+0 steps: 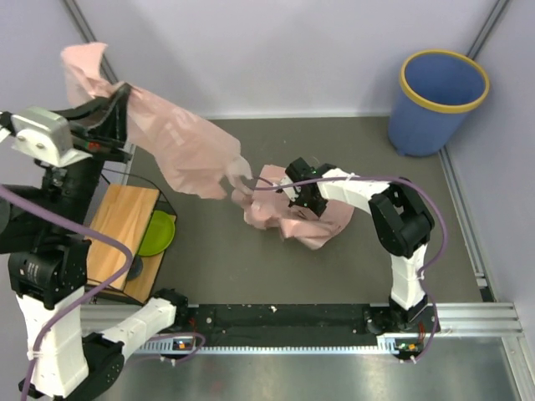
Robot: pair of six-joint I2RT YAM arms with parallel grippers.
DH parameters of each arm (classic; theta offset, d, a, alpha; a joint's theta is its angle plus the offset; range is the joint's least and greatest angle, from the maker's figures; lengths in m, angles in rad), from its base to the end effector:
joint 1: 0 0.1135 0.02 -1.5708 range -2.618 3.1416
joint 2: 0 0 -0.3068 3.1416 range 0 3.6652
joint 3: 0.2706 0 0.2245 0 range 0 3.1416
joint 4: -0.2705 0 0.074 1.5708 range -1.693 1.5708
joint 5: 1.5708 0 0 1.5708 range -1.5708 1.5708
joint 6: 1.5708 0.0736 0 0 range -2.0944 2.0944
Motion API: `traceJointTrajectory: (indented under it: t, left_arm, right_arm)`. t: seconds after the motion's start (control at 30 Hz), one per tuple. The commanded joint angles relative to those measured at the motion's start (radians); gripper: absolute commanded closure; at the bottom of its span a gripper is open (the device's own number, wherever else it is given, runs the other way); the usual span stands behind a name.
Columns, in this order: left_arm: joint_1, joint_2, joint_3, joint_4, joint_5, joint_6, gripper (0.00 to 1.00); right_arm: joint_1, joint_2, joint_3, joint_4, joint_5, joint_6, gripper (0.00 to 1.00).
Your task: Put the trash bags into the trash bin
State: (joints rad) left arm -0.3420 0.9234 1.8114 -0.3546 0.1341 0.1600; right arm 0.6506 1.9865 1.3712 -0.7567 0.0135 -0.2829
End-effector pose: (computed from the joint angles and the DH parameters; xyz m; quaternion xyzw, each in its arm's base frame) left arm 0.0451 -0.0265 0.6386 0.1792 0.4646 -0.1118 0.8599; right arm 0.3064 0.2320 0.1736 -0.4471 0.8889 0.0115 0.0988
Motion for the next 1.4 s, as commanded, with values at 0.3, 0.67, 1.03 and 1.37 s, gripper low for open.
traceJointTrajectory:
  t: [0.3, 0.67, 1.03, 1.37]
  left_arm:
    - [0.005, 0.067, -0.105, 0.284, -0.122, 0.136, 1.00]
    - [0.156, 0.577, -0.233, 0.600, 0.111, 0.069, 1.00]
    - [0.218, 1.012, -0.046, 0.586, 0.162, 0.153, 0.97]
    - [0.227, 0.968, -0.153, 0.520, 0.251, 0.079, 0.29]
  right_arm:
    - [-0.002, 0.105, -0.089, 0.022, 0.077, -0.010, 1.00]
    - [-0.086, -0.224, -0.046, -0.053, -0.266, 0.065, 0.63]
    - [-0.402, -0.112, 0.173, -0.139, -0.307, -0.171, 0.14]
    - [-0.465, 0.178, 0.413, -0.138, -0.179, -0.165, 0.12]
